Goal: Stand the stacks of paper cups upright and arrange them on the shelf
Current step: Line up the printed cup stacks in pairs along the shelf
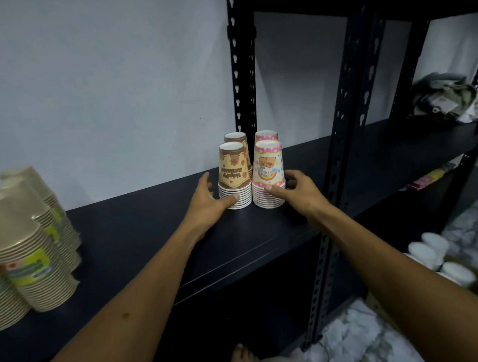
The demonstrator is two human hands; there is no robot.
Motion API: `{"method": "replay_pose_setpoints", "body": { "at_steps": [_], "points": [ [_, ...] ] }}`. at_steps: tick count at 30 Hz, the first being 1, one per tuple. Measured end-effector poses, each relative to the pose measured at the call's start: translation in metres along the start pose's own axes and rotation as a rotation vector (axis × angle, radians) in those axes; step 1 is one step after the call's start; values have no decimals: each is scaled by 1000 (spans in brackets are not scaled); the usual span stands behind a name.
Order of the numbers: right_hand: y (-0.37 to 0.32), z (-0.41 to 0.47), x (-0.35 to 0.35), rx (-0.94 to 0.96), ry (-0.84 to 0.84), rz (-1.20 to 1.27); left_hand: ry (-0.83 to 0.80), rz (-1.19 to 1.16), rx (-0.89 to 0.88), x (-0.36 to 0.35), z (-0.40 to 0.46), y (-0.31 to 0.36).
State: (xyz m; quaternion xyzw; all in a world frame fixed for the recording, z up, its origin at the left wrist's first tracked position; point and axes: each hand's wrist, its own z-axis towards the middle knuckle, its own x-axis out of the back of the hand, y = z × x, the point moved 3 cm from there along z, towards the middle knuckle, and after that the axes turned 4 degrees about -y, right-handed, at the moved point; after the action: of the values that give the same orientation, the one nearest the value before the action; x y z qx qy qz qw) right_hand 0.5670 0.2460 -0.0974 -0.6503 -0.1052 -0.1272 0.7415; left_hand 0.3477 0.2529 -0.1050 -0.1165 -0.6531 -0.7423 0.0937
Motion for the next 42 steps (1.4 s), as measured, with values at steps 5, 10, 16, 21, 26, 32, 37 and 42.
{"method": "replay_pose_setpoints", "body": {
  "at_steps": [5, 10, 16, 21, 26, 32, 37, 42],
  "points": [
    [-3, 1, -10, 72, -43, -18, -6, -8, -88, -3, 4, -4],
    [-6, 0, -25, 126, -76, -40, 168, 66, -102, 8, -12, -1],
    [-14, 3, -72, 137, -84, -27, 289, 179, -16, 47, -33, -7],
    [-30, 6, -120, 163, -182, -19, 420, 226, 58, 86, -48, -16],
    [-47, 9, -167, 184, -250, -13, 606, 257, 137, 115, -62, -26],
    [-62, 14, -194, 186, -291, 25, 660, 386, 186, 130, -72, -27],
    [-66, 7, -198, 268, -252, -51, 697, 423, 251, 136, -73, -27],
    [-65, 3, -199, 315, -262, -142, 678, 412, 313, 138, -76, -32]
  ]
}}
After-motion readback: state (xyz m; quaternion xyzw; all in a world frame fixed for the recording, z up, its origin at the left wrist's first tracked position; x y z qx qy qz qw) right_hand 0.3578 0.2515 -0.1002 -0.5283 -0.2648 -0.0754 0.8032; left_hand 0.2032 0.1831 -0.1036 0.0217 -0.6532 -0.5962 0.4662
